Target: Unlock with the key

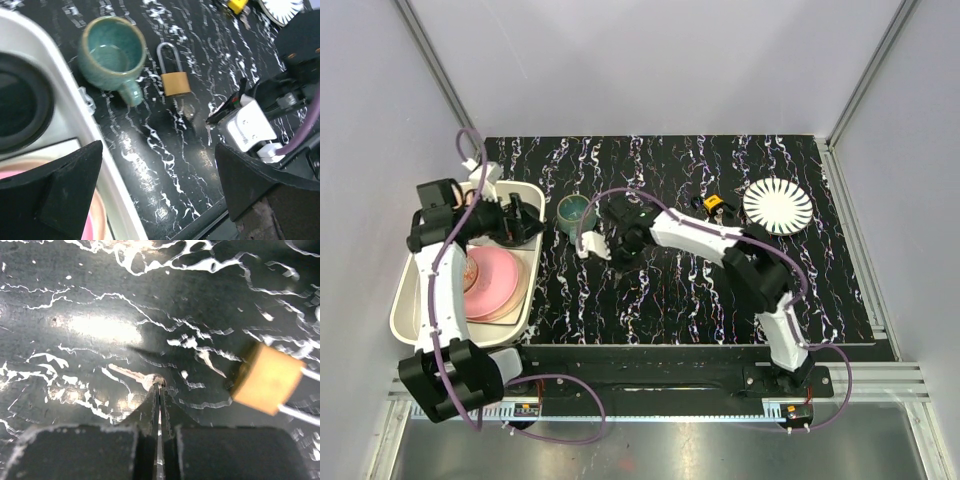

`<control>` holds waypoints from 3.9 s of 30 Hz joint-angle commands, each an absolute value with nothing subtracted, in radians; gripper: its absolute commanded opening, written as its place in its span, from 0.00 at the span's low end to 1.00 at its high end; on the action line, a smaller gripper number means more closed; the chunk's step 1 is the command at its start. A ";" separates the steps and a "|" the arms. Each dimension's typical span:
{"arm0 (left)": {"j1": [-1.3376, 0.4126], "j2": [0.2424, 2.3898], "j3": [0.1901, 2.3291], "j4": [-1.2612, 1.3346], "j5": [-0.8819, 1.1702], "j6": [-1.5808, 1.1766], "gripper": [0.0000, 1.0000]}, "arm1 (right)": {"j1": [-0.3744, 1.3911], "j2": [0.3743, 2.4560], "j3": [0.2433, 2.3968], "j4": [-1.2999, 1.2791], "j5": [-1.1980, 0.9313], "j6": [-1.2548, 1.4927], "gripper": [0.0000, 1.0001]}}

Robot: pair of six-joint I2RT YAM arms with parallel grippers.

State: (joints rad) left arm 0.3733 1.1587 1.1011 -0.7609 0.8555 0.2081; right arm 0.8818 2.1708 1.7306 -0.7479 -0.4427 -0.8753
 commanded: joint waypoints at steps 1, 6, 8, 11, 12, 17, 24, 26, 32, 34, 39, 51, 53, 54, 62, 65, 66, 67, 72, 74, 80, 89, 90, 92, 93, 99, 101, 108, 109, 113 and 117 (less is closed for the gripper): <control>0.267 1.147 1.147 -0.680 0.890 0.245 0.99 | 0.861 1.936 1.643 -0.597 -0.339 -0.747 0.00; 0.128 1.176 1.129 -0.517 0.877 0.178 0.99 | 0.822 1.732 1.467 -0.409 -0.186 -0.629 0.00; 0.059 1.193 1.131 -0.470 0.862 0.141 0.99 | 0.808 1.672 1.393 -0.359 -0.124 -0.575 0.00; -0.043 1.226 1.141 -0.373 0.822 0.097 0.99 | 0.792 1.565 1.306 -0.287 -0.074 -0.543 0.00; -0.069 1.248 1.150 -0.336 0.804 0.089 0.99 | 0.782 1.518 1.287 -0.260 -0.066 -0.542 0.00; -0.231 1.359 1.255 -0.261 0.791 0.011 0.93 | 0.741 1.431 1.244 -0.204 -0.006 -0.486 0.00; -0.366 1.544 1.382 -0.244 0.845 -0.043 0.84 | 0.701 1.402 1.232 -0.152 0.021 -0.404 0.00; -0.400 1.592 1.428 -0.293 0.853 -0.035 0.81 | 0.699 1.393 1.220 -0.131 0.035 -0.400 0.00; -0.430 1.634 1.468 -0.314 0.831 -0.023 0.74 | 0.689 1.381 1.204 -0.107 0.051 -0.394 0.00; -0.431 1.640 1.476 -0.314 0.833 -0.028 0.68 | 0.687 1.382 1.206 -0.109 0.046 -0.390 0.00; -0.451 1.660 1.485 -0.322 0.847 -0.034 0.49 | 0.686 1.393 1.215 -0.106 0.041 -0.384 0.00; -0.472 1.681 1.511 -0.351 0.824 -0.021 0.17 | 0.686 1.391 1.215 -0.106 0.031 -0.385 0.00; -0.474 1.687 1.520 -0.363 0.821 -0.017 0.00 | 0.686 1.387 1.210 -0.106 0.031 -0.390 0.00; -0.474 1.689 1.520 -0.367 0.816 -0.012 0.00 | 0.687 1.384 1.209 -0.103 0.028 -0.393 0.00; -0.476 1.674 1.537 -0.439 0.790 0.063 0.00 | 0.684 1.319 1.170 -0.104 0.026 -0.428 0.34; -0.474 1.666 1.574 -0.529 0.792 0.138 0.00 | 0.651 1.260 1.167 -0.135 -0.046 -0.428 0.69; -0.476 1.661 1.584 -0.550 0.790 0.178 0.00 | 0.637 1.246 1.166 -0.138 -0.086 -0.419 0.72; -0.476 1.649 1.588 -0.584 0.778 0.192 0.00 | 0.609 1.220 1.164 -0.147 -0.103 -0.413 0.75; -0.492 1.605 1.603 -0.693 0.717 0.293 0.00 | 0.540 1.172 1.123 -0.166 -0.331 -0.371 0.76; -0.515 1.579 1.605 -0.739 0.660 0.316 0.00 | 0.525 1.164 1.105 -0.164 -0.411 -0.361 0.76; -0.601 1.523 1.608 -0.822 0.505 0.327 0.00 | 0.511 1.196 1.072 -0.156 -0.694 -0.339 0.73; -0.670 1.511 1.612 -0.873 0.431 0.259 0.00 | 0.497 1.246 1.042 -0.084 -0.876 -0.267 0.65; -0.672 1.511 1.615 -0.873 0.431 0.255 0.00 | 0.495 1.246 1.034 -0.081 -0.890 -0.264 0.64; -0.676 1.513 1.620 -0.876 0.428 0.242 0.00 | 0.495 1.243 1.023 -0.075 -0.919 -0.261 0.62; -0.678 1.513 1.623 -0.874 0.433 0.242 0.00 | 0.494 1.243 1.016 -0.072 -0.919 -0.261 0.62; -0.690 1.528 1.640 -0.890 0.454 0.235 0.00 | 0.494 1.244 0.991 -0.041 -0.870 -0.275 0.61; -0.692 1.532 1.641 -0.890 0.472 0.229 0.00 | 0.492 1.241 0.988 -0.023 -0.839 -0.268 0.61; -0.699 1.536 1.635 -0.894 0.488 0.225 0.00 | 0.488 1.236 0.970 0.028 -0.802 -0.264 0.62; -0.698 1.536 1.634 -0.894 0.489 0.225 0.00 | 0.486 1.235 0.968 0.031 -0.801 -0.264 0.62; -0.701 1.534 1.629 -0.896 0.497 0.222 0.00 | 0.488 1.238 0.965 0.043 -0.767 -0.265 0.61; -0.701 1.532 1.629 -0.896 0.512 0.219 0.00 | 0.486 1.244 0.959 0.052 -0.788 -0.265 0.58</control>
State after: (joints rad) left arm -0.6956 1.5444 1.5986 -0.9020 0.4736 0.2352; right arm 0.4942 1.2507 0.9627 -0.0097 -0.7925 -0.2684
